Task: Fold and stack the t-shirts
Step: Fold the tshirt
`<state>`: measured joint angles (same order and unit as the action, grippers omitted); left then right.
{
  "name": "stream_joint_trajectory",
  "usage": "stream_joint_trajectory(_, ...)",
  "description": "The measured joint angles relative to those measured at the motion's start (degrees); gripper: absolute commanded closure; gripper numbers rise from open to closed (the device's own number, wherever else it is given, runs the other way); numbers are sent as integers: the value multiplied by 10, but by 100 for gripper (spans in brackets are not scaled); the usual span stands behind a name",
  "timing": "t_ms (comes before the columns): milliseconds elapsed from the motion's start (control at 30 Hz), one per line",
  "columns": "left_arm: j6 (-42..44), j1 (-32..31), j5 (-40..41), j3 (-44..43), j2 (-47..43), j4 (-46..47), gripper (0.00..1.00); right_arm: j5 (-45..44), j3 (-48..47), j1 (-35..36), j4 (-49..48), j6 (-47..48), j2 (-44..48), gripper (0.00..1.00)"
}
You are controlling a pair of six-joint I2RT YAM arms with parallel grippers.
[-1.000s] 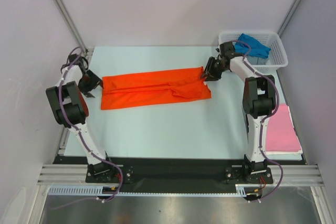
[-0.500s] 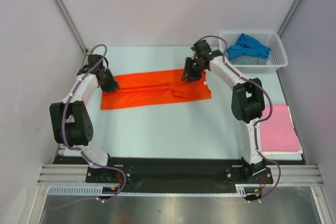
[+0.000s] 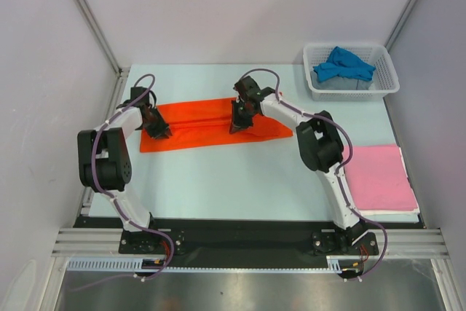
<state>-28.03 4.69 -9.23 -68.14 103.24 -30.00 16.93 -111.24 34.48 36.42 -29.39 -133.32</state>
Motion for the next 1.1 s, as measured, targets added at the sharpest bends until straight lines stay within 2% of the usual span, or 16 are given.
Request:
stream_joint_trajectory(667, 7, 0, 21, 14, 22, -5, 78, -43, -107, -19, -11, 0, -78, 91)
stream_joint_trajectory(1100, 11, 0, 17, 14, 22, -6, 79, -30, -152, -36, -4, 1, -115, 88)
